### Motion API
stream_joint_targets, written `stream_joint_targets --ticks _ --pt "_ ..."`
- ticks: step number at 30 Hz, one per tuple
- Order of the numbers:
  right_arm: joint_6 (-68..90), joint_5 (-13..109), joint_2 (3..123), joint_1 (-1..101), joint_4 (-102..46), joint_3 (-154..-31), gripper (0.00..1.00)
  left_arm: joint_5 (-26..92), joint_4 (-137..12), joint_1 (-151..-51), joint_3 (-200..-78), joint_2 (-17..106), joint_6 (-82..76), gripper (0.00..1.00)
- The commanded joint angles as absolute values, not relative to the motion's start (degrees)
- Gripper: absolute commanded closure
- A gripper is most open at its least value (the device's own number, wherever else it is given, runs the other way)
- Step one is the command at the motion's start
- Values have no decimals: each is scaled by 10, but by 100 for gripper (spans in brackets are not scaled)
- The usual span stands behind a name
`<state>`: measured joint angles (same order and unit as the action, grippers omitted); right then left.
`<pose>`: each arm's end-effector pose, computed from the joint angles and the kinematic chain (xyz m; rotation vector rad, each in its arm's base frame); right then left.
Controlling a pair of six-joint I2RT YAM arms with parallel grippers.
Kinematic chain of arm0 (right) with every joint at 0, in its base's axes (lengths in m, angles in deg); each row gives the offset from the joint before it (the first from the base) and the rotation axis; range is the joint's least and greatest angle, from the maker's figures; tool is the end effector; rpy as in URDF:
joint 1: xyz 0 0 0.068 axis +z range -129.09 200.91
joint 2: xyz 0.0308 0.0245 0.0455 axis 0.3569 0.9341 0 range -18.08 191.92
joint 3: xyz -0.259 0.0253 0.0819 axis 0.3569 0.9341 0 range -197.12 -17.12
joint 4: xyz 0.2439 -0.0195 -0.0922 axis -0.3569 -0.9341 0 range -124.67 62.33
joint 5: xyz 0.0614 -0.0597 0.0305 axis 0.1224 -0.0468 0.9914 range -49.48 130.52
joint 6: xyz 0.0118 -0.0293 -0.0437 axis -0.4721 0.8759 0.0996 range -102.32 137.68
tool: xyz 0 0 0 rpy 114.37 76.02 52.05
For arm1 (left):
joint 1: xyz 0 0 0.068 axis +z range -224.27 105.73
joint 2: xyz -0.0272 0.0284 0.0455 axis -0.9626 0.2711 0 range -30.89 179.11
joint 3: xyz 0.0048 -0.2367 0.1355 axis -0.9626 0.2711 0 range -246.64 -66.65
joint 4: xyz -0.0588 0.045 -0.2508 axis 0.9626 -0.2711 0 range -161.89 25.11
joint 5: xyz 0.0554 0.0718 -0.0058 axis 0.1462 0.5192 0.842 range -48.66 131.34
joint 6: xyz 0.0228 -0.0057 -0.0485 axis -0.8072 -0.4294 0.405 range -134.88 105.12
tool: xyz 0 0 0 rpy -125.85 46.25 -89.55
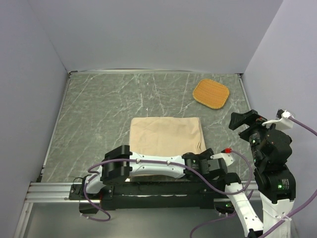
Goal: Open and lay out the surgical kit
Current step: Open the surgical kit at the center of the board.
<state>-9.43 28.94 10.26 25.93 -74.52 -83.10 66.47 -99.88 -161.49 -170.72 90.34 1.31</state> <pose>0.0529 -0.0025 0.4185 0.4774 1.6672 0.2385 0.0381 -0.4725 0.2405 1.2361 2.0452 -0.3121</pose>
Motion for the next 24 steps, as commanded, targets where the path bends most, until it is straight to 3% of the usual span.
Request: stream_joint_targets --ticks 1,6,10,19,24 --pt "-85 283 97 263 -743 -823 0 662 -992 -1621 -1744 911 -9 33" --pt "-85 285 96 263 -738 -819 0 664 -1005 -1621 -1764 929 -16 40" --pt "-80 279 97 264 -737 -820 0 666 -1002 -1621 -1763 925 -15 64" --pt "-77 277 93 268 -732 -813 0 661 -1009 -1622 -1755 914 -1 99" --pt "-76 281 93 268 -731 -816 0 688 -1009 -1608 -1726 867 17 99"
